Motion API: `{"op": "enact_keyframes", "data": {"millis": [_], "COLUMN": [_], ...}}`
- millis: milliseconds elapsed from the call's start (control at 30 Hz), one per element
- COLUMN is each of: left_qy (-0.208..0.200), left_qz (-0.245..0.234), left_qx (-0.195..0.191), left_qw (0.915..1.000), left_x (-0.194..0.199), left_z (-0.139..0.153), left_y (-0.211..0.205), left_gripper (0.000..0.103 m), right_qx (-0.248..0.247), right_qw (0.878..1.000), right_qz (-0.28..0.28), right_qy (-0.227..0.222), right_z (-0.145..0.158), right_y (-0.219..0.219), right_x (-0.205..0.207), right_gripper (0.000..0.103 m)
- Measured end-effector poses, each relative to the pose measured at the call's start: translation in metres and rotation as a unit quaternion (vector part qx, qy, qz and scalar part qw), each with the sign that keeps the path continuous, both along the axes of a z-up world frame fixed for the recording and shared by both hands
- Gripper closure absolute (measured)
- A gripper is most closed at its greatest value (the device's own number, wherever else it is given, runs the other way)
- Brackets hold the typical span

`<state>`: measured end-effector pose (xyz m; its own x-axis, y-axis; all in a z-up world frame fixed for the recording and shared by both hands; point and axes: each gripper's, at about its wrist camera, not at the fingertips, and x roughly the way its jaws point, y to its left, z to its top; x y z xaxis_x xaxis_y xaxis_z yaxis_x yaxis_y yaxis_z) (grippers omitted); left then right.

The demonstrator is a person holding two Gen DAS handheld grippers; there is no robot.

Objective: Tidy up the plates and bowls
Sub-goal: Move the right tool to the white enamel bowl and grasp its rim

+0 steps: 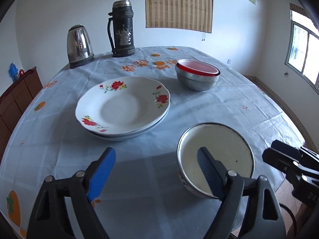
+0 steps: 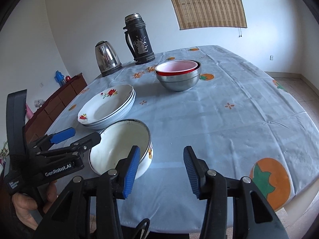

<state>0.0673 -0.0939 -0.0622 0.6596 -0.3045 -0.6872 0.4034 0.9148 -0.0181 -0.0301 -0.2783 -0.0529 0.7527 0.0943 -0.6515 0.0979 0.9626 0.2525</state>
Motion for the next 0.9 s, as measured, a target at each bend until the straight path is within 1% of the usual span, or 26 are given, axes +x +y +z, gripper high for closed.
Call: {"op": "enact_keyframes", "data": {"millis": [67,133,200,233,267,367,500,567,600,633,700,767,833,900], "left_qy": [0.005,0.006,0.007,0.009,0.013,0.028,0.026,0.03,0.034,0.038,0.045,0.048,0.052,0.055], "left_qz": [-0.003,-0.007,-0.007,-0.006,-0.005,-0.005,-0.004,-0.006,-0.006,-0.007,-0.009,-0.011,-0.021,-0.027], "left_qx": [-0.002,0.0,0.004,0.006,0.005,-0.001,-0.003,-0.002,-0.002,-0.003,-0.006,-0.007,-0.008,-0.008], "left_qw": [1.0,1.0,0.9999,0.9999,0.9999,0.9996,0.9996,0.9995,0.9994,0.9993,0.9989,0.9988,0.9984,0.9981], "left_x": [0.0,0.0,0.0,0.0,0.001,0.004,0.005,0.005,0.006,0.007,0.009,0.01,0.01,0.009], "left_z": [-0.001,-0.002,-0.004,-0.005,-0.007,-0.01,-0.009,-0.01,-0.012,-0.013,-0.015,-0.016,-0.017,-0.018], "left_y": [0.0,-0.002,-0.005,-0.006,-0.006,-0.006,-0.008,-0.011,-0.011,-0.011,-0.011,-0.014,-0.018,-0.021], "left_gripper": [0.019,0.027,0.032,0.036,0.038,0.038,0.038,0.049,0.059,0.065,0.065,0.068,0.077,0.081], "right_qx": [0.012,0.016,0.022,0.024,0.031,0.032,0.033,0.036,0.038,0.039,0.04,0.038,0.045,0.053], "right_qw": [1.0,1.0,1.0,1.0,0.999,0.999,0.999,0.999,0.999,0.999,0.999,0.999,0.998,0.998], "right_qz": [0.01,0.015,0.013,0.012,0.011,0.007,0.012,0.016,0.016,0.018,0.023,0.027,0.03,0.034], "right_qy": [0.007,0.012,0.014,0.015,0.011,0.007,0.008,0.011,0.012,0.013,0.016,0.021,0.026,0.032], "right_z": [-0.001,-0.003,-0.007,-0.009,-0.011,-0.01,-0.011,-0.011,-0.012,-0.012,-0.014,-0.017,-0.019,-0.02], "right_y": [0.0,0.001,0.003,0.003,0.002,0.002,0.003,0.004,0.004,0.005,0.008,0.011,0.013,0.014], "right_x": [-0.003,-0.001,0.006,0.009,0.012,0.016,0.021,0.025,0.026,0.027,0.028,0.032,0.035,0.038], "right_gripper": [0.055,0.057,0.067,0.069,0.071,0.071,0.071,0.071,0.071,0.071,0.071,0.071,0.074,0.078]}}
